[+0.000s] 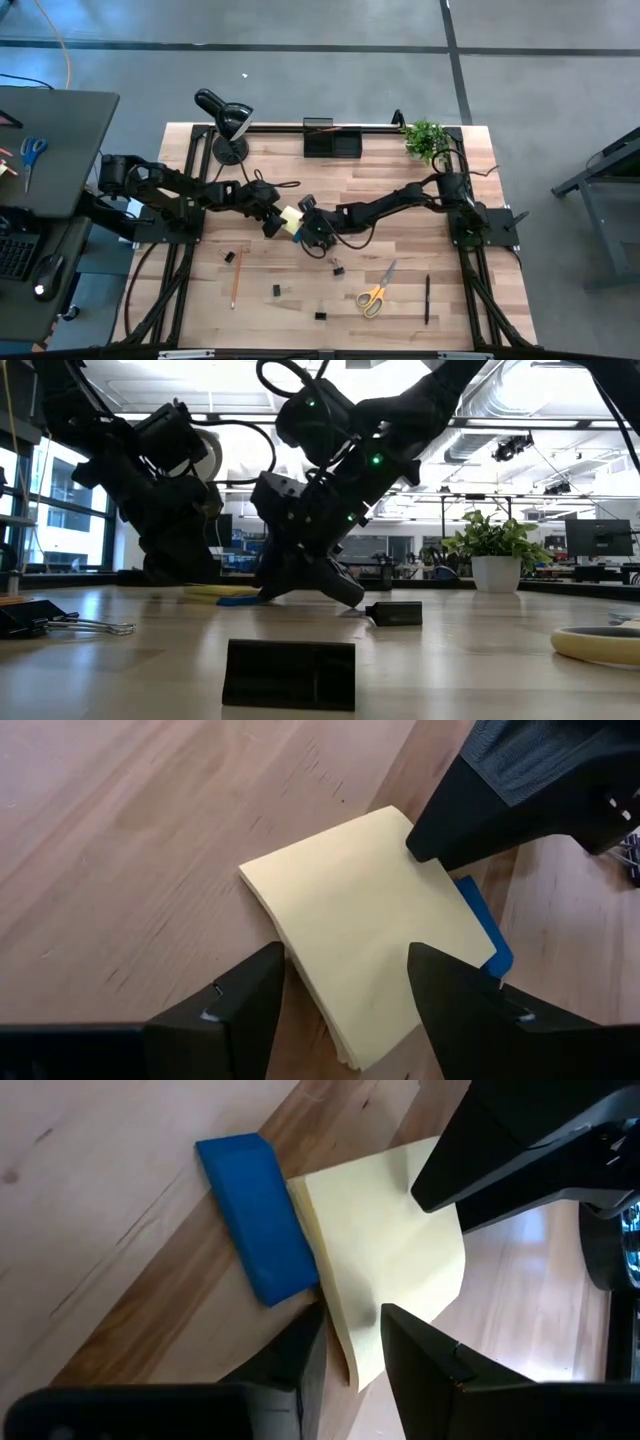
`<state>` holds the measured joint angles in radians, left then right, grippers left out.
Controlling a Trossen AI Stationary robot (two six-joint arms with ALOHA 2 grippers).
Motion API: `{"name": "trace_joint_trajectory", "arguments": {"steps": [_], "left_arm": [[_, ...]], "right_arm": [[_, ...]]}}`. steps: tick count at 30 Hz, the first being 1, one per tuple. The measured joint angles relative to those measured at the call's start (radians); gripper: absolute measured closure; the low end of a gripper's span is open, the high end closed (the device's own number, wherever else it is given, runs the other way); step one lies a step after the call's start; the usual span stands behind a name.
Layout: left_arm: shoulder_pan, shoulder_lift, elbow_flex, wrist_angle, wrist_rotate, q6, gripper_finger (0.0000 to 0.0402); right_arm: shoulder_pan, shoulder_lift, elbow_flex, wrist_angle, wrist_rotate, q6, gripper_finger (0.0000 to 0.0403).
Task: Pick and place office supplies into organizer
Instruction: Put the yellow sticky notes into the black desk organizer
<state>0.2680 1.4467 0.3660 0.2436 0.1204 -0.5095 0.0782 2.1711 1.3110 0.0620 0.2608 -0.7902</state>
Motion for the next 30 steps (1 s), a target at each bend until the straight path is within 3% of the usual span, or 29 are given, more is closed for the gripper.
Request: {"name": "trace_joint_trajectory", "arguments": {"steps": [11,23,30], "left_arm": [[0.0,0.003,-0.003,0.039,0.031,-0.003,0.0197],[0.0,0.003,-0.003,0.032,0.054,0.024,0.0197],[0.0,0.002,-0.002,0.02,0.056,0.032,0.0197]], "right_arm": [[0.001,0.001,-0.001,0.021,-0.018,0.003,0.0309],[0.009,0.002,-0.001,0.025,0.005,0.005,0.0382],[0.028,0.002,-0.001,0.021,0.038,0.004,0.039]]}}
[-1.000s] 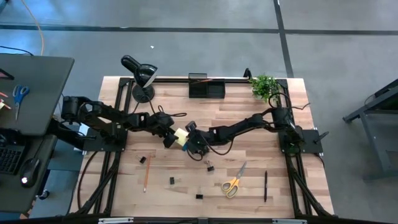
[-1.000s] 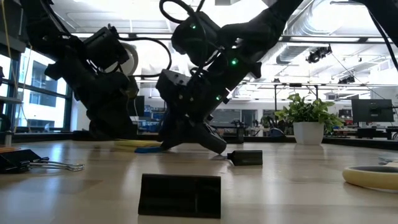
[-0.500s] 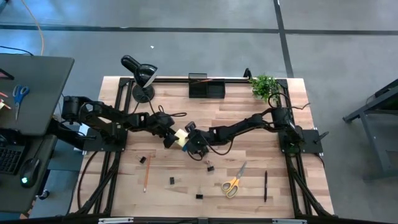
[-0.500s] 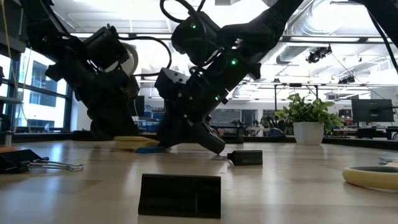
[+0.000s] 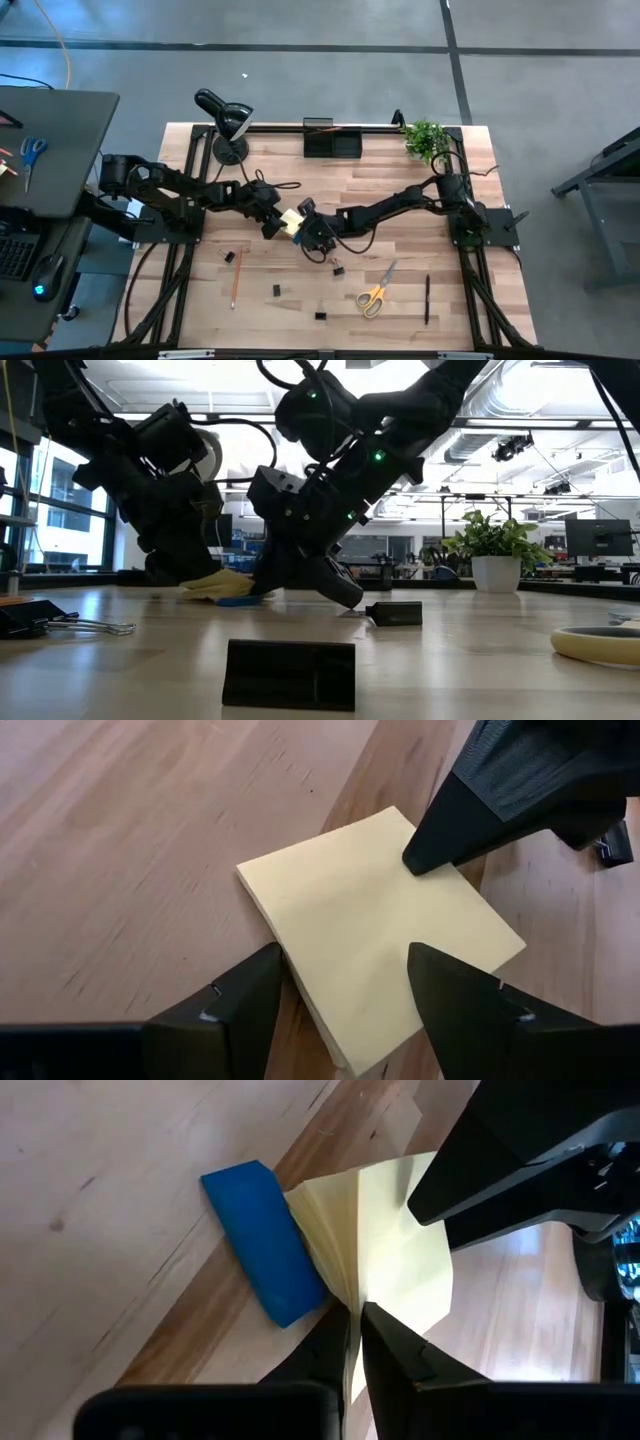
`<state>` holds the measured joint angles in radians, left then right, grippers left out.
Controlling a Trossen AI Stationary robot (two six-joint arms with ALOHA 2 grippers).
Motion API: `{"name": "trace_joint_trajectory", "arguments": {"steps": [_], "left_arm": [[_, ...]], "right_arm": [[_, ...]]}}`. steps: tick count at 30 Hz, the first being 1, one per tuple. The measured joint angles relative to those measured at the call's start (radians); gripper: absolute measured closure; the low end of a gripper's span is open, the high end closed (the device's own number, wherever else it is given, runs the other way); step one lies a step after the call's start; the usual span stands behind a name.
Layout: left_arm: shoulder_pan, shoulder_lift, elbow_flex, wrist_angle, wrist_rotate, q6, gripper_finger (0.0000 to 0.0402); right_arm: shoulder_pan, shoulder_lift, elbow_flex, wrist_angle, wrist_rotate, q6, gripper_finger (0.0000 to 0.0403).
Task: Pick and place office supplies into organizer
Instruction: Put the yellow sticky notes into the black desk organizer
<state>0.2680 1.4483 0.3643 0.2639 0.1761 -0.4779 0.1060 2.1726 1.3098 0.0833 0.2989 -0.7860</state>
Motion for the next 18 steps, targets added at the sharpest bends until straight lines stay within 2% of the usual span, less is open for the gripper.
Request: {"name": "trace_joint_trajectory", "arguments": {"steps": [7,14,18], "left_arm": [[0.0,-0.007,0.001,-0.019,0.01,0.04,0.0197],[0.0,-0.061,0.017,-0.083,-0.005,0.063,0.0197],[0.0,-0.106,0.017,-0.118,-0.008,0.084,0.0197]], "right_arm": [[0.008,-0.001,0.001,-0.019,0.043,0.017,0.0391],[0.008,-0.001,0.002,-0.046,0.047,0.072,0.0391],[0.009,-0.003,0.002,-0.052,0.096,0.074,0.0391]]}}
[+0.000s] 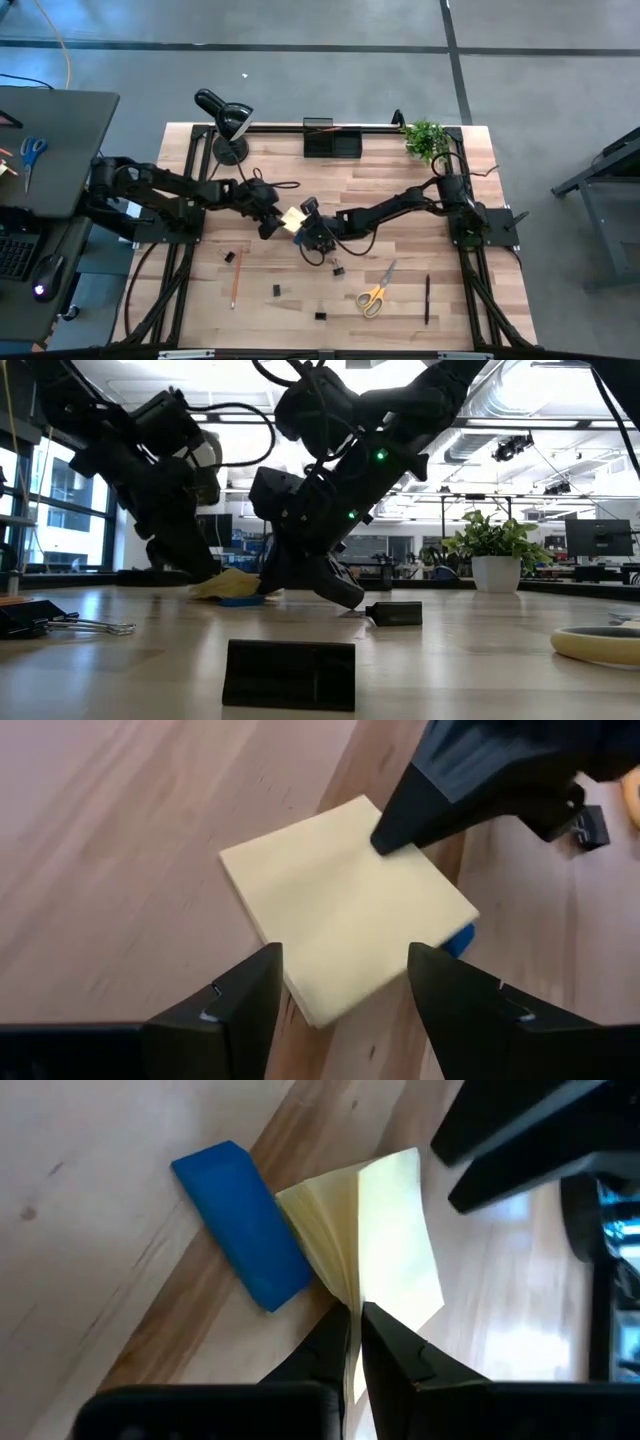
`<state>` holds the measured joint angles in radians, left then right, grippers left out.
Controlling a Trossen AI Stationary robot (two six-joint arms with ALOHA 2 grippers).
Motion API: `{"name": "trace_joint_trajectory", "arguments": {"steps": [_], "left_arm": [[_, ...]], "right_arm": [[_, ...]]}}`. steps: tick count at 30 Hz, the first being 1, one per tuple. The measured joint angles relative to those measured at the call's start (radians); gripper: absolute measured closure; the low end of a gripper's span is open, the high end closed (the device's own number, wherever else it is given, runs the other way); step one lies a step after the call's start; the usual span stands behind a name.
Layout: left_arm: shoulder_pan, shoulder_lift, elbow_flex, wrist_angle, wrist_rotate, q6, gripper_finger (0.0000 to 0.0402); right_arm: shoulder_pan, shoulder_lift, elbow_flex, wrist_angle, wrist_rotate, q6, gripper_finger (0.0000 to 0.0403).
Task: Pick and place office supplies into organizer
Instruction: Put the yellow sticky notes into the black desk organizer
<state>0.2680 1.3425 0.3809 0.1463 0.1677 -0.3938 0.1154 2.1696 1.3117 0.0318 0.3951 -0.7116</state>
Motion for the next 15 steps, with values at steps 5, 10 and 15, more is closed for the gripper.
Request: {"name": "trace_joint_trajectory", "arguments": {"steps": [5,10,15], "left_arm": [[0.0,-0.101,0.0,-0.087,-0.013,0.024,0.0197],[0.0,-0.245,0.0,-0.162,-0.048,0.043,0.0197],[0.0,-0.38,0.0,-0.214,-0.078,0.05,0.0197]], "right_arm": [[-0.002,-0.03,-0.006,-0.072,0.078,0.021,0.0391],[-0.027,-0.107,-0.005,-0.179,0.105,0.104,0.0391],[-0.072,-0.185,-0.005,-0.309,0.164,0.186,0.0391]]}}
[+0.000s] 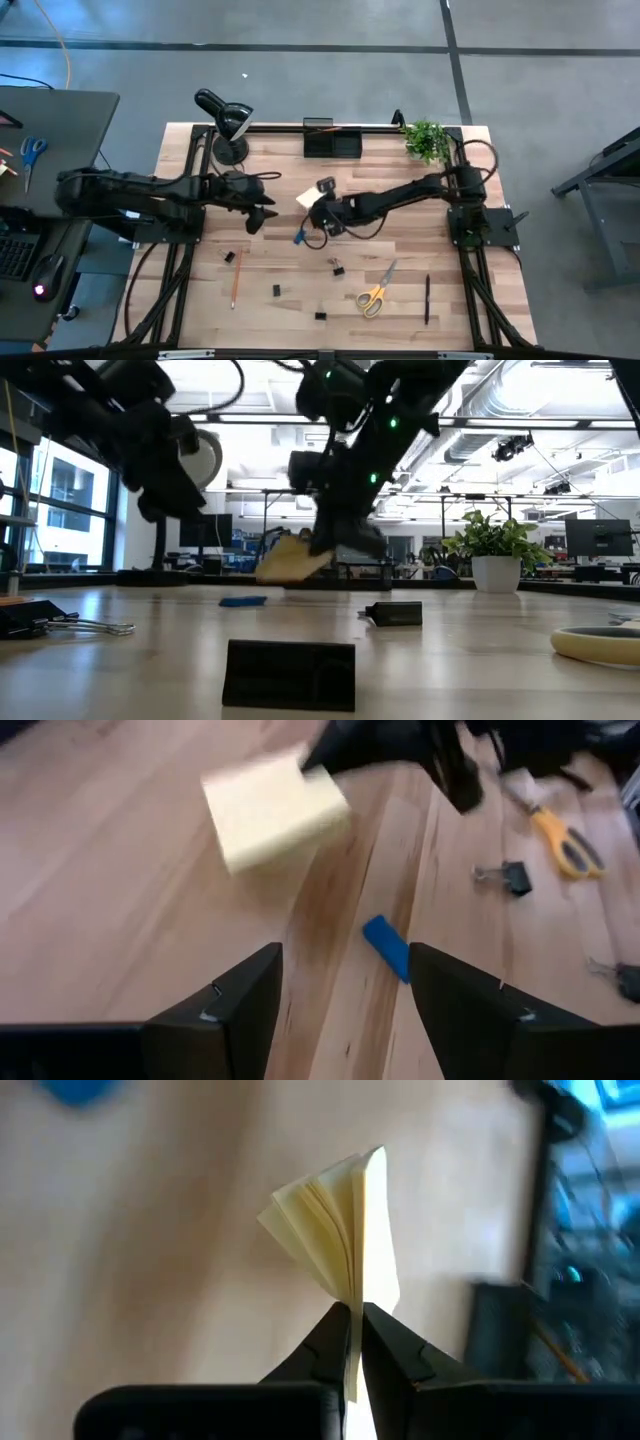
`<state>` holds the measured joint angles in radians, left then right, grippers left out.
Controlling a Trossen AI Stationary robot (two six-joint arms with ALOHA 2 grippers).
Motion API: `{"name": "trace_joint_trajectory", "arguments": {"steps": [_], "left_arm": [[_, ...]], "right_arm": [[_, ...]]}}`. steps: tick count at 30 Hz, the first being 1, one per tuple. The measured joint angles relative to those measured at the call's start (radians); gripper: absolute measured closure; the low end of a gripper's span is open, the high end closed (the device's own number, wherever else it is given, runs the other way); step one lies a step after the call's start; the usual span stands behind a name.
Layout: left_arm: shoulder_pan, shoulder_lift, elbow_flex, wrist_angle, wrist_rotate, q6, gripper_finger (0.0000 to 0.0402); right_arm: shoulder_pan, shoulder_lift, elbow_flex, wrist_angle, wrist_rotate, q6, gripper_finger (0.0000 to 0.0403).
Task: Pick and place office supplies into organizer
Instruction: Put the yellow sticky notes into the black desk organizer
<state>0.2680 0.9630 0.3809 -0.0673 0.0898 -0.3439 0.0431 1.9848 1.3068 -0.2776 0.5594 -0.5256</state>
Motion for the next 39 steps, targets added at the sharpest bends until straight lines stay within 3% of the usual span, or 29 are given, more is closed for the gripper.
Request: {"name": "trace_joint_trajectory", "arguments": {"steps": [4,9,18,24,39], "left_arm": [[0.0,-0.051,0.0,-0.022,-0.005,0.018,0.0197],[-0.001,-0.042,0.0,-0.042,-0.011,0.027,0.0197],[-0.002,-0.015,-0.001,-0.057,-0.019,0.067,0.0197],[-0.002,-0.015,-0.001,-0.067,-0.02,0.078,0.0197],[-0.002,-0.015,-0.001,-0.085,-0.02,0.078,0.0197]], "right_arm": [[-0.061,-0.073,0.001,-0.089,0.09,0.075,0.0391],[-0.185,-0.134,0.002,-0.206,0.129,0.199,0.0391],[-0.376,-0.136,0.002,-0.231,0.068,0.226,0.0391],[-0.456,-0.122,0.003,-0.157,-0.095,0.246,0.0391],[-0.509,-0.036,0.003,-0.135,-0.099,0.23,0.0391]]}}
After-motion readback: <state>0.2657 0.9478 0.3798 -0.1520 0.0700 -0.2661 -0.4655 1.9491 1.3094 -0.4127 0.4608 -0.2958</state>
